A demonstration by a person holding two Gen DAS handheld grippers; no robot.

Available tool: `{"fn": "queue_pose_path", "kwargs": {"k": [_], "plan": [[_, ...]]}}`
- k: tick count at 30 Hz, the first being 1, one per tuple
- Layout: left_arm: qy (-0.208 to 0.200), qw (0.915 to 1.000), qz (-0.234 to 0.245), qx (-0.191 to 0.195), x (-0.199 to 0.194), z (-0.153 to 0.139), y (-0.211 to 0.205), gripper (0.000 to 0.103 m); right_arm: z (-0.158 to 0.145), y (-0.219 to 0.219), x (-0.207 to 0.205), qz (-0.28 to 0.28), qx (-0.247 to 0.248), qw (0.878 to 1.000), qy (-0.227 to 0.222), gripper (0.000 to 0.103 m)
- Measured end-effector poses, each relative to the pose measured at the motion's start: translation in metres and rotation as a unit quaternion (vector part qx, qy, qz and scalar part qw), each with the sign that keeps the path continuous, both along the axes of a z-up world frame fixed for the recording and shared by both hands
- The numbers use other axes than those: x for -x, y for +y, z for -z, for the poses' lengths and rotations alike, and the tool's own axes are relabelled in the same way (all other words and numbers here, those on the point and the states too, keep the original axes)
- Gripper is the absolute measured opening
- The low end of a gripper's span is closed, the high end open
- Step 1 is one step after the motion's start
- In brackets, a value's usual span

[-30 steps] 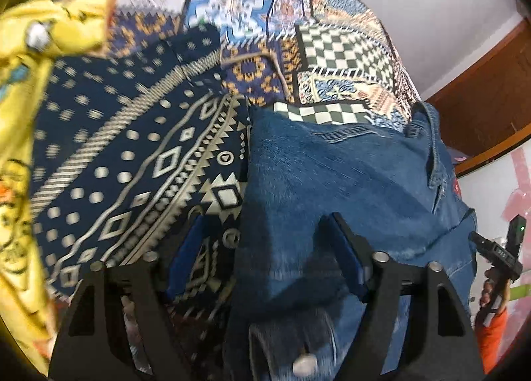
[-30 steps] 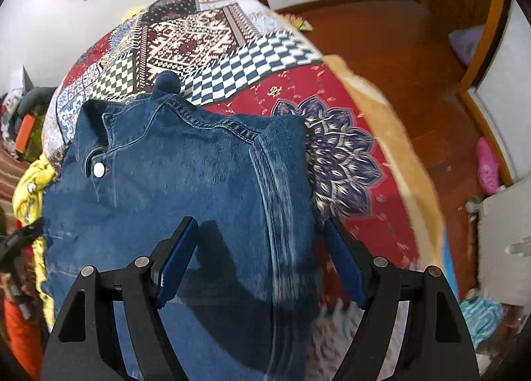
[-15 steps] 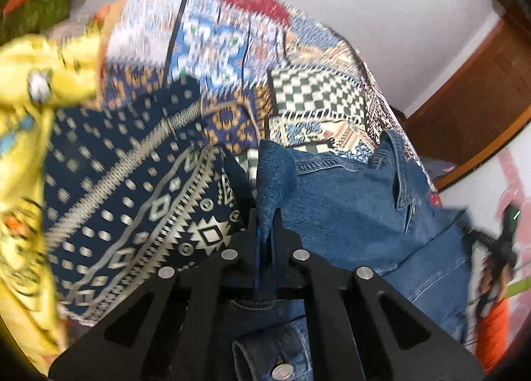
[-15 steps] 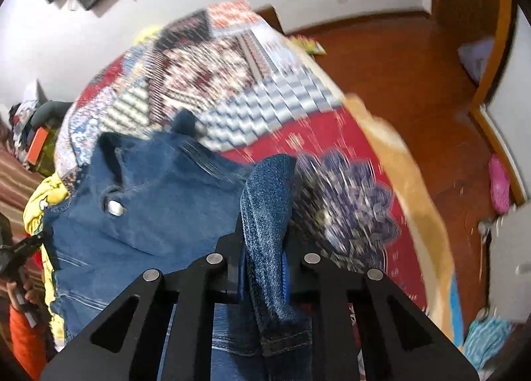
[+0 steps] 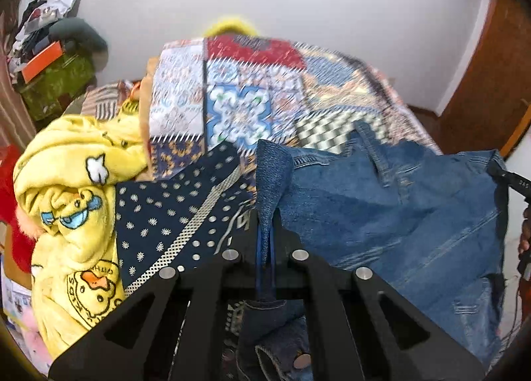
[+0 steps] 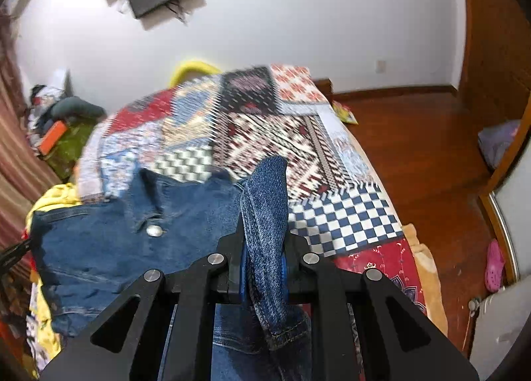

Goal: Fold large clothes

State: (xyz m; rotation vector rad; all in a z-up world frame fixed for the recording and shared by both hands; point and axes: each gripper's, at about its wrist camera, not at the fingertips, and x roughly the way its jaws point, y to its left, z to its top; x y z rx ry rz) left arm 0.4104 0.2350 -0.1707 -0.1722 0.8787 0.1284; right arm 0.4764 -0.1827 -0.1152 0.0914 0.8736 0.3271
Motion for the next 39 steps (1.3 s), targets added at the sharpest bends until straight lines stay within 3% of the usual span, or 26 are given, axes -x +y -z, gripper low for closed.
{"fn": "queue_pose_path", "kwargs": {"k": [6,11,16,19,21,23,25,27,29,30,35,39], "plan": [[0.052,0.9981,-0.028,0.017,-0.024,0.064,0.024,0.003,0.066,-0.018,-0.033,0.031,0.012,0.997,0.073,0.013],[0.080,0.9963,-0.028,0.020,-0.034,0.098,0.025,0.004,0.090,-0.019,-0.035,0.021,0.023,0.995,0.095,0.013],[0.080,0.9963,-0.032,0.004,-0.029,0.091,0.018,0.004,0.078,-0.012,-0.026,0.015,0.057,0.996,0.072,0.017],[0.072,0.9969,-0.027,-0.012,-0.019,0.071,0.011,0.006,0.067,-0.013,-0.019,0.016,0.054,0.996,0.074,0.025],[0.069,0.9971,-0.023,-0.023,-0.012,0.056,0.005,0.013,0.049,-0.013,-0.007,0.012,0.047,0.997,0.066,0.032],[0.065,0.9974,-0.018,-0.025,-0.001,0.038,-0.004,0.045,0.029,-0.014,0.010,0.001,0.044,0.998,0.049,0.044],[0.051,0.9979,-0.017,-0.037,0.009,0.021,-0.012,0.063,0.013,-0.012,0.025,-0.005,0.048,0.998,0.031,0.052],[0.030,0.9981,-0.010,-0.053,0.025,0.000,-0.025,0.064,-0.011,-0.011,0.048,-0.010,0.053,0.999,0.005,0.061],[0.015,0.9984,-0.001,-0.055,0.042,-0.018,-0.035,0.071,-0.025,-0.010,0.061,-0.012,0.052,0.999,-0.010,0.081],[0.009,0.9984,0.001,-0.055,0.048,-0.026,-0.038,0.073,-0.035,-0.011,0.072,-0.011,0.049,0.999,-0.021,0.084],[-0.037,0.9973,0.014,-0.063,0.099,-0.062,-0.057,0.095,-0.063,-0.011,0.112,-0.023,0.045,0.998,-0.043,0.088],[-0.056,0.9970,0.025,-0.048,0.136,-0.074,-0.063,0.099,-0.073,-0.011,0.147,-0.042,0.048,0.997,-0.050,0.091]]}}
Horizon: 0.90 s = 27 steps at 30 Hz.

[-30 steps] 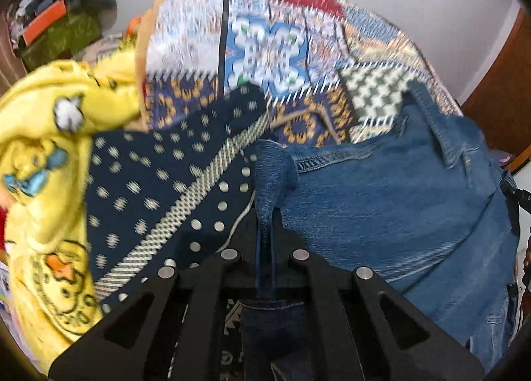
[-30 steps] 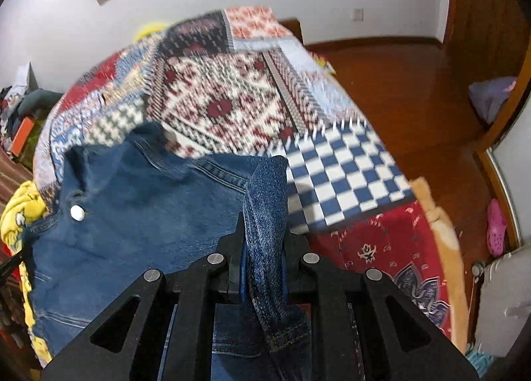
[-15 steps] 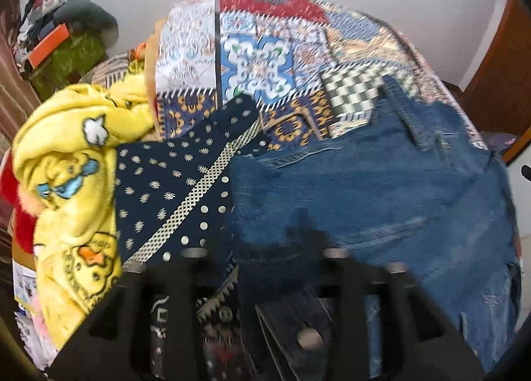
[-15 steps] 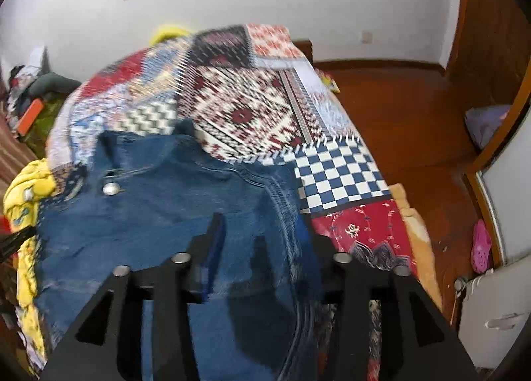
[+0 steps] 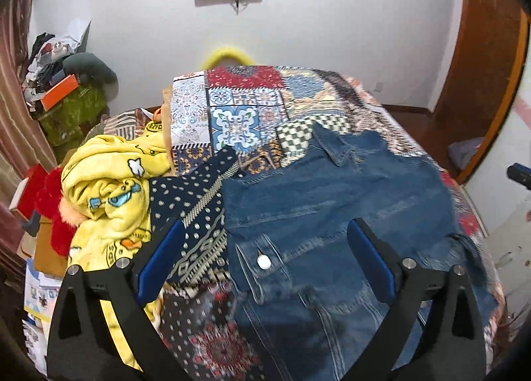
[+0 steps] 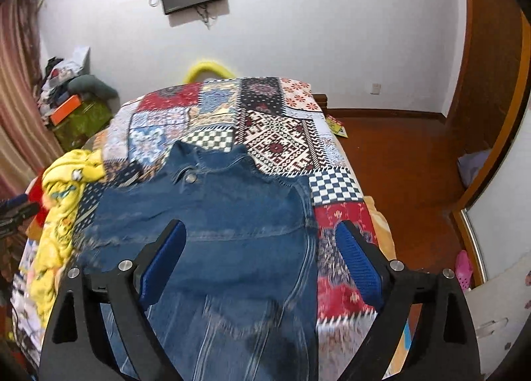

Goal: Fold large clothes

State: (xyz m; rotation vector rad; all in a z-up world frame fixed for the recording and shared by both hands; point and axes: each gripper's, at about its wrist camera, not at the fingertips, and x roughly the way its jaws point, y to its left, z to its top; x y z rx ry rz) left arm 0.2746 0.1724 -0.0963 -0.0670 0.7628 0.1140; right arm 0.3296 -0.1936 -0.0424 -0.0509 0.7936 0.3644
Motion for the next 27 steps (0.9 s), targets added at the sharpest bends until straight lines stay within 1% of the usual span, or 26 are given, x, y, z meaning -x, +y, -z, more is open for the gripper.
{"fn": "queue_pose_path", "kwargs": {"k": [3,7,9,11,12,13,15,17,19,20,22,24,26,27], "plan": [[-0.001,0.9999,0.007,0.009,0.026,0.001,-0.002,0.099,0.002,-0.003,0.024,-0.010,0.007,1.000,-0.005,0.093],[0.015,0.9995,0.011,0.024,0.053,0.022,-0.002,0.099,0.015,-0.012,0.048,-0.013,0.016,1.000,0.005,0.093],[0.033,0.9987,0.009,0.036,0.065,0.039,0.001,0.099,0.026,-0.018,0.057,-0.013,0.016,1.000,0.018,0.093],[0.056,0.9968,0.009,0.057,0.073,0.058,0.004,0.099,0.037,-0.023,0.065,-0.009,0.014,0.999,0.034,0.093],[0.069,0.9952,0.006,0.069,0.077,0.069,0.006,0.099,0.048,-0.028,0.068,-0.005,0.012,0.999,0.046,0.093],[0.086,0.9926,0.001,0.086,0.081,0.083,0.008,0.099,0.053,-0.032,0.073,-0.002,0.011,0.999,0.053,0.093],[0.105,0.9875,-0.005,0.117,0.089,0.103,0.011,0.099,0.073,-0.040,0.076,0.011,0.002,0.996,0.084,0.093],[0.126,0.9797,-0.004,0.156,0.096,0.126,0.011,0.099,0.095,-0.049,0.081,0.020,-0.016,0.992,0.121,0.093],[0.147,0.9720,-0.008,0.183,0.101,0.148,0.009,0.099,0.111,-0.056,0.084,0.030,-0.028,0.988,0.150,0.093],[0.160,0.9664,-0.009,0.201,0.104,0.162,0.008,0.099,0.123,-0.061,0.085,0.039,-0.036,0.984,0.169,0.093],[0.177,0.9576,-0.007,0.227,0.108,0.178,0.005,0.099,0.135,-0.069,0.089,0.049,-0.047,0.980,0.189,0.093],[0.179,0.9477,0.003,0.264,0.112,0.191,0.002,0.099,0.149,-0.075,0.089,0.057,-0.060,0.973,0.214,0.093],[0.174,0.9370,0.010,0.303,0.115,0.200,0.000,0.099,0.156,-0.080,0.091,0.057,-0.082,0.969,0.226,0.093],[0.173,0.9297,0.011,0.325,0.116,0.204,-0.001,0.099,0.157,-0.080,0.092,0.056,-0.089,0.968,0.228,0.093]]}}
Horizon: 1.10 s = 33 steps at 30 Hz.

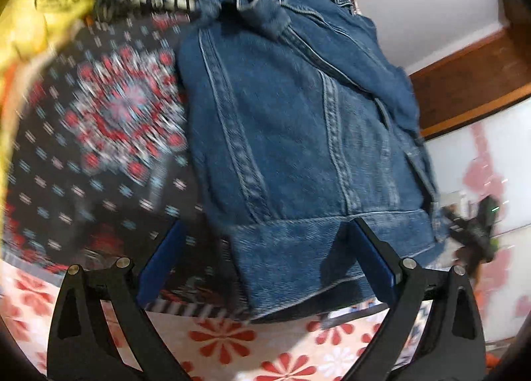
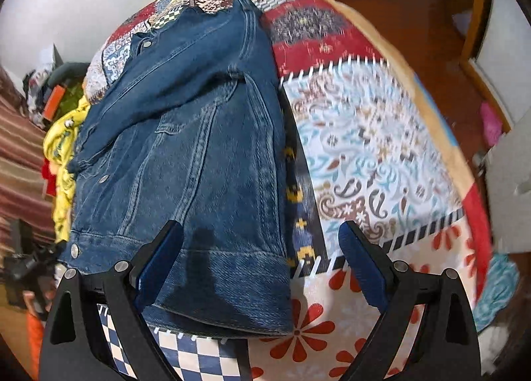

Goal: Fold large clothes
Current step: 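Grasp the denim jacket hem with both grippers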

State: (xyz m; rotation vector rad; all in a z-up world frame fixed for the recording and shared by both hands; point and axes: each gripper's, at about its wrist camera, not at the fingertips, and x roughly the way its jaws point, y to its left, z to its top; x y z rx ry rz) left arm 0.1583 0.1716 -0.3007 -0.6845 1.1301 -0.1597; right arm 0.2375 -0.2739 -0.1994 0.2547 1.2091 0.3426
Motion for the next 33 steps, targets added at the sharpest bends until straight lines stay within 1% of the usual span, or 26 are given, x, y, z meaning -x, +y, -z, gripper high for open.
{"fn": "queue_pose_path", "kwargs": {"k": [1,3,7,8,9,10,11,12,13,14,16,17,19,22,23,26,28,29,33], "plan": [[-0.001,0.9999,-0.004,0.016,0.001,0.003,-0.001,0.098,0.001,-0.001,0.001,0.000,-0.003,1.000,0.000,0.093],[-0.009,0.9997,-0.008,0.023,0.003,0.002,-0.004,0.098,0.000,0.002,0.000,-0.007,-0.004,1.000,-0.006,0.093],[-0.036,0.9974,-0.002,0.063,0.006,-0.006,-0.015,0.095,-0.002,0.019,0.003,-0.048,-0.007,0.999,-0.013,0.087],[-0.038,0.9974,-0.001,0.062,0.005,-0.008,-0.019,0.090,-0.003,0.027,0.005,-0.065,-0.012,0.998,-0.017,0.082],[-0.037,0.9976,-0.001,0.058,0.005,-0.009,-0.020,0.086,-0.001,0.031,0.005,-0.073,-0.014,0.997,-0.017,0.081],[-0.035,0.9980,-0.004,0.052,0.005,-0.010,-0.020,0.079,0.000,0.034,0.004,-0.073,-0.007,0.997,-0.019,0.081],[-0.034,0.9980,-0.008,0.052,0.005,-0.011,-0.021,0.070,0.001,0.039,0.002,-0.075,0.004,0.997,-0.022,0.075],[-0.034,0.9979,-0.011,0.054,0.005,-0.013,-0.021,0.065,0.002,0.041,0.001,-0.076,0.011,0.997,-0.025,0.070],[-0.037,0.9976,-0.014,0.057,0.006,-0.015,-0.020,0.054,0.002,0.043,-0.001,-0.075,0.014,0.997,-0.026,0.056],[-0.043,0.9972,-0.017,0.058,0.006,-0.019,-0.019,0.040,0.001,0.044,-0.004,-0.070,0.010,0.997,-0.026,0.040],[-0.050,0.9972,-0.021,0.052,0.008,-0.028,-0.017,0.027,0.000,0.037,-0.012,-0.062,-0.006,0.998,-0.014,0.026],[-0.055,0.9971,-0.021,0.048,0.007,-0.034,-0.018,0.021,-0.001,0.036,-0.017,-0.063,-0.025,0.998,-0.006,0.022],[-0.067,0.9970,-0.018,0.034,0.005,-0.046,-0.016,0.016,-0.006,0.038,-0.020,-0.067,-0.037,0.997,-0.008,0.020],[-0.103,0.9946,-0.011,0.007,-0.002,-0.079,-0.021,0.014,-0.026,0.044,-0.024,-0.073,-0.048,0.996,-0.035,0.017],[-0.122,0.9925,-0.008,-0.003,-0.006,-0.096,-0.023,0.014,-0.037,0.045,-0.026,-0.072,-0.055,0.995,-0.050,0.017],[-0.165,0.9862,-0.006,-0.016,-0.023,-0.136,-0.015,0.012,-0.069,0.050,-0.036,-0.073,-0.076,0.990,-0.089,0.017],[-0.185,0.9823,-0.007,-0.026,-0.032,-0.155,-0.010,0.012,-0.086,0.055,-0.045,-0.078,-0.070,0.988,-0.114,0.016],[-0.198,0.9796,-0.009,-0.035,-0.042,-0.168,-0.007,0.012,-0.095,0.058,-0.051,-0.080,-0.066,0.986,-0.127,0.016],[-0.216,0.9752,-0.028,-0.039,-0.080,-0.191,0.017,0.011,-0.132,0.066,-0.085,-0.074,-0.050,0.979,-0.181,0.016]]}}
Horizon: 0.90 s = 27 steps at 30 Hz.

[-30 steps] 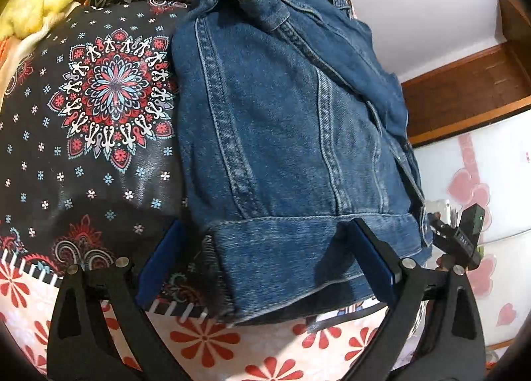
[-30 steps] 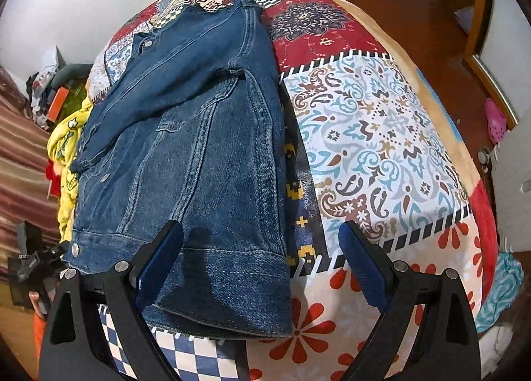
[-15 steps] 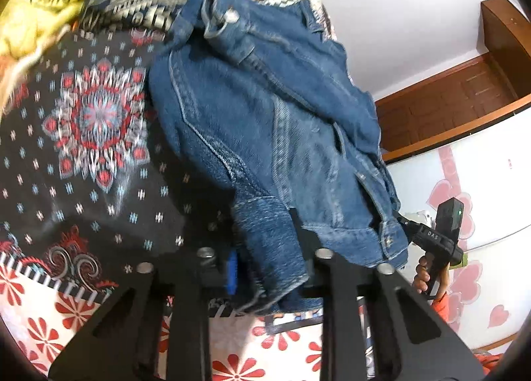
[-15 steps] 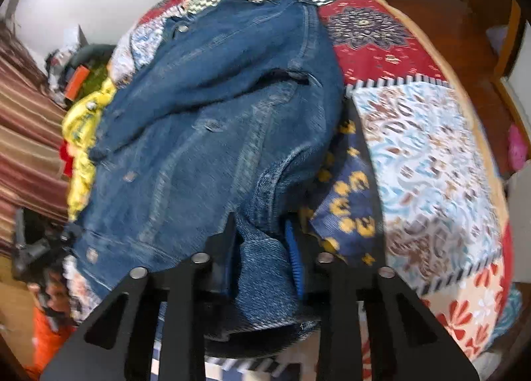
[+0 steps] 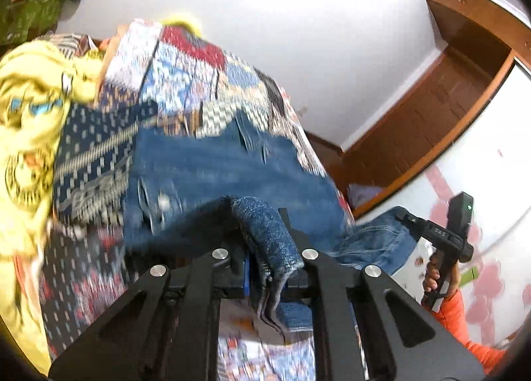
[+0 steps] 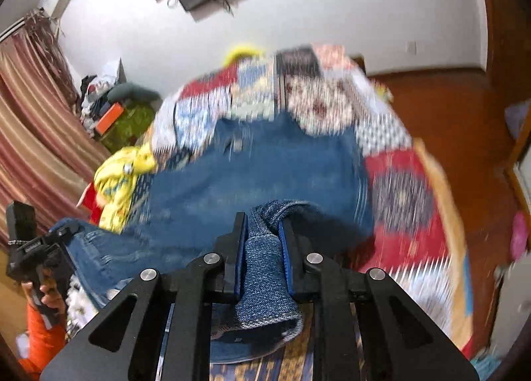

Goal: Fold large clothes
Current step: 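Grasp the denim jacket hem with both grippers, then lift the hem with both grippers and fold it over toward the collar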

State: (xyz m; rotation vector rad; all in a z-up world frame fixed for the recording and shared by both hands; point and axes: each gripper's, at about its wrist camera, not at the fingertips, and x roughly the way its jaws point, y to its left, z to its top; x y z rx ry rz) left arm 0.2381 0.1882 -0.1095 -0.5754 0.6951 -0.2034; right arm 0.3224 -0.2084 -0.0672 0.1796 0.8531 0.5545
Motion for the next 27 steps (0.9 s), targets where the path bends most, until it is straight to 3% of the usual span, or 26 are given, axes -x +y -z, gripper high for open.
{"fn": "queue_pose_path", "kwargs": {"k": [5,8,15,17,20,24,26,27], "plan": [[0.025,0.9990,-0.036,-0.011,-0.069,0.010,0.026,0.011,-0.014,0.001,-0.052,0.022,-0.023,0.999,-0.015,0.016],[0.060,0.9968,-0.047,-0.026,-0.109,0.035,0.035,0.011,0.002,0.021,-0.083,0.026,-0.002,1.000,-0.008,0.016],[0.149,0.9860,-0.053,-0.052,-0.169,0.123,0.049,0.013,0.088,0.047,-0.145,0.053,0.045,0.996,0.048,0.016],[0.163,0.9842,-0.043,-0.055,-0.175,0.142,0.048,0.017,0.102,0.048,-0.155,0.057,0.054,0.995,0.060,0.021],[0.156,0.9843,-0.024,-0.080,-0.175,0.146,0.044,0.018,0.123,0.045,-0.158,0.057,0.066,0.993,0.074,0.025],[0.162,0.9782,-0.011,-0.130,-0.171,0.133,0.032,0.019,0.119,0.038,-0.152,0.055,0.062,0.993,0.084,0.034],[0.164,0.9741,-0.016,-0.155,-0.167,0.124,0.025,0.023,0.111,0.034,-0.146,0.060,0.072,0.991,0.093,0.048],[0.163,0.9721,-0.018,-0.168,-0.163,0.119,0.020,0.024,0.105,0.032,-0.141,0.059,0.075,0.991,0.089,0.050]]}}
